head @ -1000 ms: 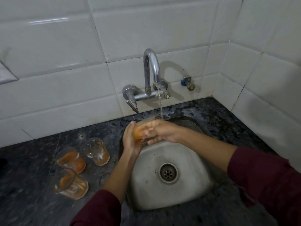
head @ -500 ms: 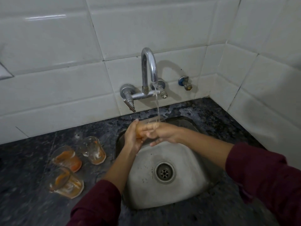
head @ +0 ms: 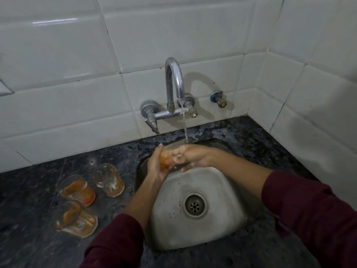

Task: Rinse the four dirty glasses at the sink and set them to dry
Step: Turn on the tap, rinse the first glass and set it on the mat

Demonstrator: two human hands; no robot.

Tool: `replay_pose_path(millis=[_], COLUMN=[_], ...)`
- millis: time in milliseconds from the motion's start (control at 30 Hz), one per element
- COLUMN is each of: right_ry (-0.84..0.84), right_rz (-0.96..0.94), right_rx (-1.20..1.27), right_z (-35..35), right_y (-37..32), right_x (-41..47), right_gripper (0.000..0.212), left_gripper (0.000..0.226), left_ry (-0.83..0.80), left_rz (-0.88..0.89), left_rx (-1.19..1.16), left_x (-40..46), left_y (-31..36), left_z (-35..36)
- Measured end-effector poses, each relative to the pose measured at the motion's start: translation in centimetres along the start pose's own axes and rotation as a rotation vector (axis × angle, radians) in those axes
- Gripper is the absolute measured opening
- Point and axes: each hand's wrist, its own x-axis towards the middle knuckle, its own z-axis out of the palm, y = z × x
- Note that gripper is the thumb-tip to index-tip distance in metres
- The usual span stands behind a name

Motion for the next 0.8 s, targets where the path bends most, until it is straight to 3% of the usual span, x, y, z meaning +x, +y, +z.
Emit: replay_pose_path(millis=[67, 133, 200, 300, 367, 433, 467, 500, 533, 633, 667, 733, 800], right_ry=[0.016, 0.097, 0.218, 0.243, 0.165, 0.021, -0.012, -0.029, -0.015, 0.085, 0.123, 0.225, 0.236], right_rz=[-0.061, -0.190, -0.225, -0.214, -0.144, -0.049, -0.026, -0.040, -0.087, -0.311, -0.307, -0.232, -0.189], right_rx=[-0.286, -1.013, -1.444, -1.379, -0.932, -0.219, -0.022, 0.010, -0.107, -0.907, -1.099, -1.303, -1.275], right_z=[0.5, 0.5, 0.2, -0.2, -0.2, 0.2, 0.2, 0.3, 0.6, 0.4, 0.3, -0.3, -0.1], right_y=[0.2, 0.9, 1.5, 2.0, 1.8, 1.0, 0.9, 0.9, 1.0, 2.2, 2.6, 2.9, 3.1], right_x=[0.3, 0.4, 0.4, 0.8, 1.0, 0.6, 0.6, 0.5, 0.4, 0.5, 0.4, 0.1, 0.6], right_gripper=[0.045, 0.041, 0.040, 0.037, 0.035, 0.038, 0.041, 0.043, 0.045, 0.049, 0.047, 0.041, 0.038], left_gripper=[0.031, 0.025, 0.031, 0.041, 0.044, 0.050, 0.048, 0.043, 0.038, 0.039, 0.037, 0.032, 0.034], left_ry=[0.083, 0.124, 0.139, 0.117, 0.023, -0.048, -0.038, -0.003, 0.037, 0.081, 0.098, 0.135, 0.120], left_rz=[-0.018, -0.060, -0.126, -0.192, -0.167, -0.093, -0.058, -0.035, -0.027, -0.103, -0.127, -0.170, -0.192], left_rx=[0.027, 0.020, 0.023, 0.049, 0.056, 0.059, 0.074, 0.083, 0.096, 0.114, 0.122, 0.151, 0.157], left_x=[0.1, 0.7, 1.1, 1.2, 0.9, 0.6, 0.5, 0.5, 0.7, 0.8, 0.9, 0.6, 0.2], left_y=[0.0, 0.3, 0.8, 1.1, 1.0, 0.7, 0.7, 0.6, 0.6, 0.7, 0.6, 0.5, 0.4], left_z=[0.0, -0.3, -0.5, -0.8, -1.0, -1.0, -0.9, -0.8, -0.8, -0.6, -0.7, -0.6, -0.4])
